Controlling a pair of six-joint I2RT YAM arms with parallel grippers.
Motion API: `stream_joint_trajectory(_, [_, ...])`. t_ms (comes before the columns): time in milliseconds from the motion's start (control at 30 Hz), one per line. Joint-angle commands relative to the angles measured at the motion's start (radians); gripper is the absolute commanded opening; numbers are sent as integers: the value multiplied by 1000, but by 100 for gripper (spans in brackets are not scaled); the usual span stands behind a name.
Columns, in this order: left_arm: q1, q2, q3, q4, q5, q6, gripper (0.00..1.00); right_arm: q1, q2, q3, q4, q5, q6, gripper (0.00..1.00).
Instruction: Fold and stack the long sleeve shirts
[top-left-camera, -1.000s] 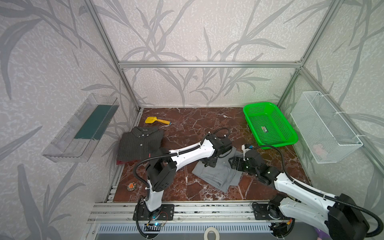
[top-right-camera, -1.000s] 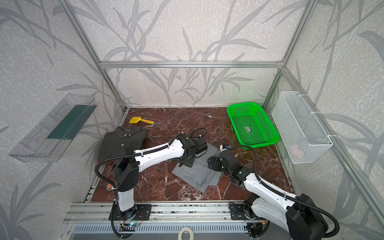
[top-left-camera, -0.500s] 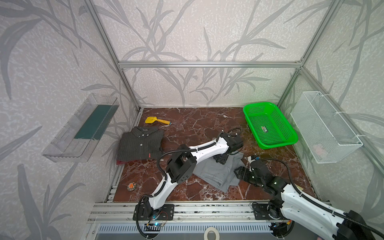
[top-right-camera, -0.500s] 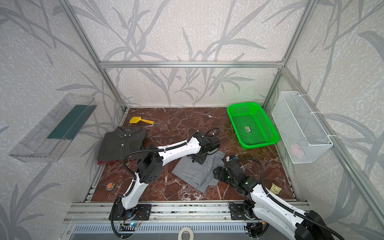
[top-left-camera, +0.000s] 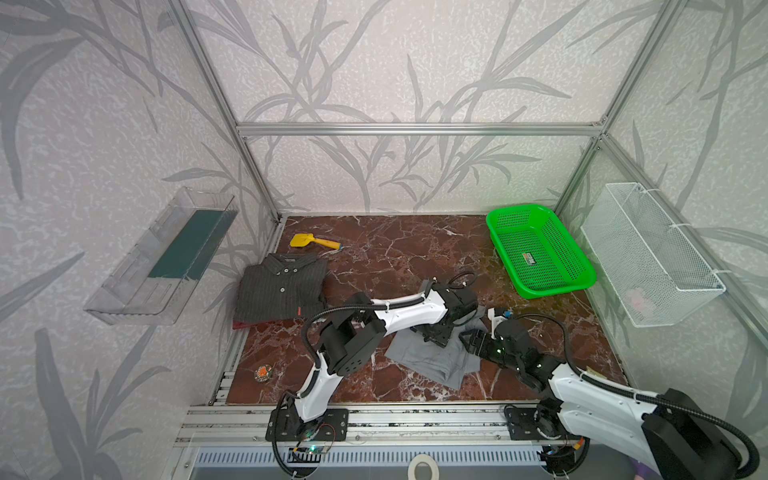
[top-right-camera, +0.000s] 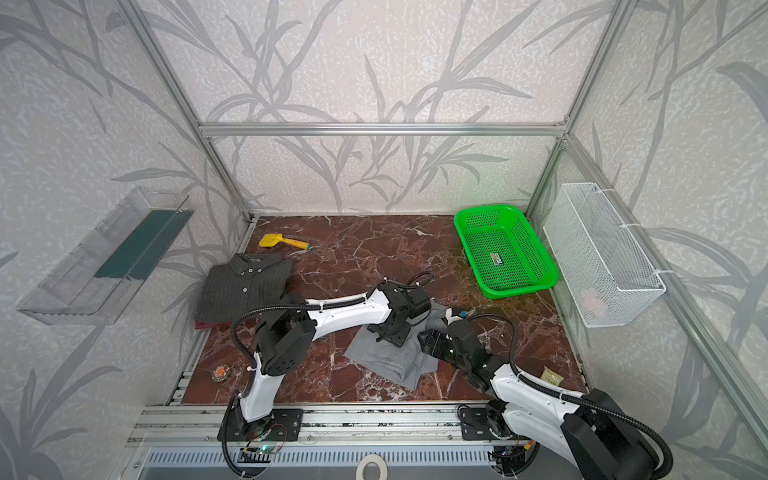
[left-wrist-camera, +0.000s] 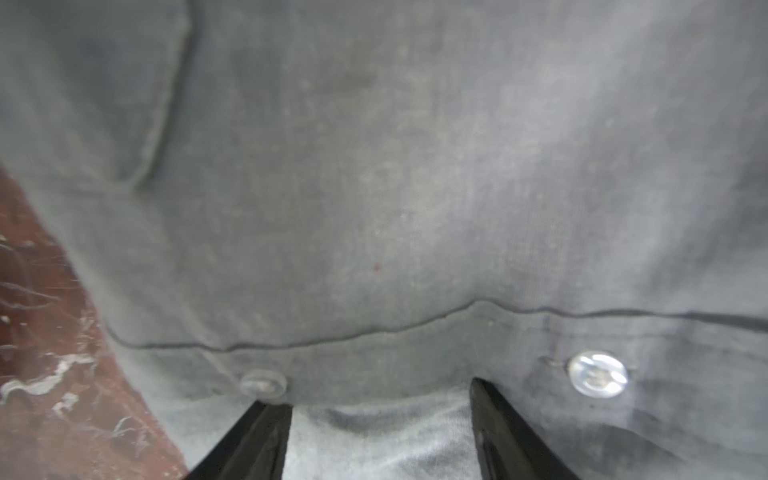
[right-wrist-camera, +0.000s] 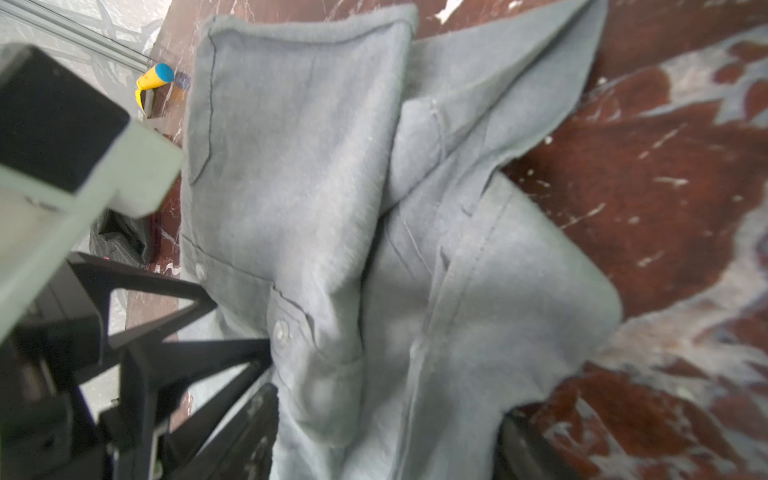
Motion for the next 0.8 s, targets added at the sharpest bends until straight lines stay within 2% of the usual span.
stream_joint_trajectory(0, [-20,-5,-52,57,75,-13,68,-3,54,-28,-4,-19,-12,73])
stream_joint_trajectory(233, [-27,-8,-78,59,38,-37,68,-3,153,-21,68,-120,-2,59])
stream_joint_trajectory(367, [-26,-12,-84,46,17,-58,68,-2,163,-8,85,-110,-10,42])
stream_joint_trajectory(600, [-22,-105,-74,22,-28,-95,68,-1,142,62,79,-56,-82,1])
stream_joint_trajectory(767, [7,-253,-36,-57,-116,-137,68,-3,91,153,-61,-5,-138,0])
